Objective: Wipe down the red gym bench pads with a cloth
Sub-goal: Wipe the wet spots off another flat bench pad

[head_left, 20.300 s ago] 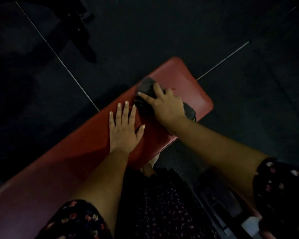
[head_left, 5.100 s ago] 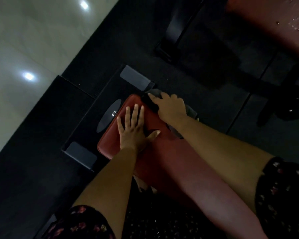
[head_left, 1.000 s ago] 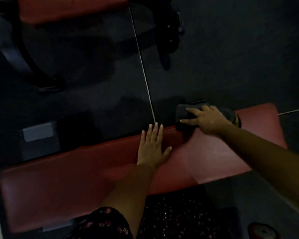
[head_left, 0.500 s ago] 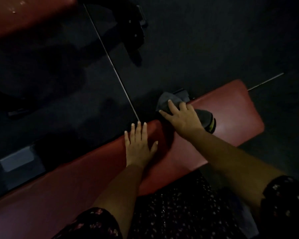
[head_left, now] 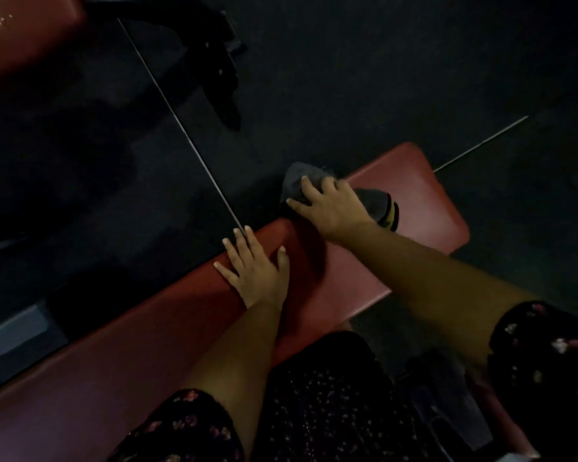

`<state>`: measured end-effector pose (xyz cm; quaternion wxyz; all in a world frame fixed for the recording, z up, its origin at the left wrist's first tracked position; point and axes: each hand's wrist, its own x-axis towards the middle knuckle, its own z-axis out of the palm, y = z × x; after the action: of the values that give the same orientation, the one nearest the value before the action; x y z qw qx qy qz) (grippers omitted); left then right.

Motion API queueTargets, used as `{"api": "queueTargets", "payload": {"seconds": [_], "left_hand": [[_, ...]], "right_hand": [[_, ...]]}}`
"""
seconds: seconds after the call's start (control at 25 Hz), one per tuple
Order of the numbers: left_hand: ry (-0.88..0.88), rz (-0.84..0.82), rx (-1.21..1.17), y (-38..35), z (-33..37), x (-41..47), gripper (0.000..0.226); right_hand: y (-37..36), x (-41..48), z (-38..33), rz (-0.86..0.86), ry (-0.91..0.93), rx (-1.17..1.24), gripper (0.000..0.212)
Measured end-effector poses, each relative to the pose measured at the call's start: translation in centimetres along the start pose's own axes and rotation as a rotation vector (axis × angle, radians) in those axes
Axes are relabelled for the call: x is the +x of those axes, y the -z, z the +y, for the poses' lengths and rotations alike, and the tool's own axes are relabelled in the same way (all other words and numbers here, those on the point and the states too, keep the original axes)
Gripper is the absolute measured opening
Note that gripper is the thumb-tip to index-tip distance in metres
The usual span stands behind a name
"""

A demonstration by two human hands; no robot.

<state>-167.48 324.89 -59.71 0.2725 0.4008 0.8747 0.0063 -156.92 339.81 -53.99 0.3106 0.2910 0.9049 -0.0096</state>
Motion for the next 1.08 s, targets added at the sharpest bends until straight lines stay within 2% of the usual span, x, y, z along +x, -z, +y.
{"api": "queueTargets", "payload": {"seconds": [0.08,0.12,0.24,0.28,0.32,0.44,0.48,0.64,0.76,0.84,0.92,1.0,1.08], "left_hand": [[-0.038,-0.007,-0.011,-0.2,2.5,0.3,0.077],[-0.096,-0.017,0.008,-0.2,3.4,0.6,0.079],[-0.181,-0.066,0.103,-1.6,7.8,0.7,0.089],[-0.192,-0.069,0.118,-1.7,9.0,1.0,0.09],[-0.26,-0.075,0.16,-1.9,9.9,1.6,0.089],[-0.728,-0.159,0.396,-1.5,11.9,4.3,0.081],[-0.805,-0.204,0.44,-1.3,12.8,5.1,0.082],[-0.824,-0.283,0.523,-0.8,14.9,6.7,0.089],[-0.802,-0.346,0.56,0.2,15.6,6.8,0.089],[-0.762,-0.378,0.404,1.4,16.7,6.6,0.088],[-0.781,-0.339,0.222,2.9,18.9,6.1,0.085],[-0.816,-0.272,0.198,5.0,21.2,5.7,0.08],[-0.806,-0.286,0.224,7.4,22.8,5.4,0.079]], "right_hand": [[-1.3,-1.6,5.2,0.01,0.108,0.001,0.057],[-1.9,-1.7,6.9,0.004,0.043,0.006,0.058],[-3.3,-1.7,10.5,-0.009,-0.403,0.128,0.055],[-3.8,-1.6,10.8,-0.009,-0.484,0.177,0.055],[-4.4,-1.7,10.9,0.003,-0.498,0.21,0.056],[-6.0,-3.3,11.8,0.092,-0.354,0.225,0.06],[-6.6,-3.8,12.5,0.108,-0.343,0.243,0.061],[-6.7,-4.5,14.6,0.045,-0.566,0.475,0.066],[-6.3,-5.6,14.9,0.075,-0.605,0.539,0.068],[-6.3,-7.2,15.2,0.13,-0.631,0.539,0.064],[-6.0,-8.9,15.6,0.2,-0.741,0.541,0.052],[-5.5,-10.5,16.1,0.239,-0.842,0.555,0.045],[-4.7,-12.0,16.8,0.211,-0.866,0.578,0.043]]}}
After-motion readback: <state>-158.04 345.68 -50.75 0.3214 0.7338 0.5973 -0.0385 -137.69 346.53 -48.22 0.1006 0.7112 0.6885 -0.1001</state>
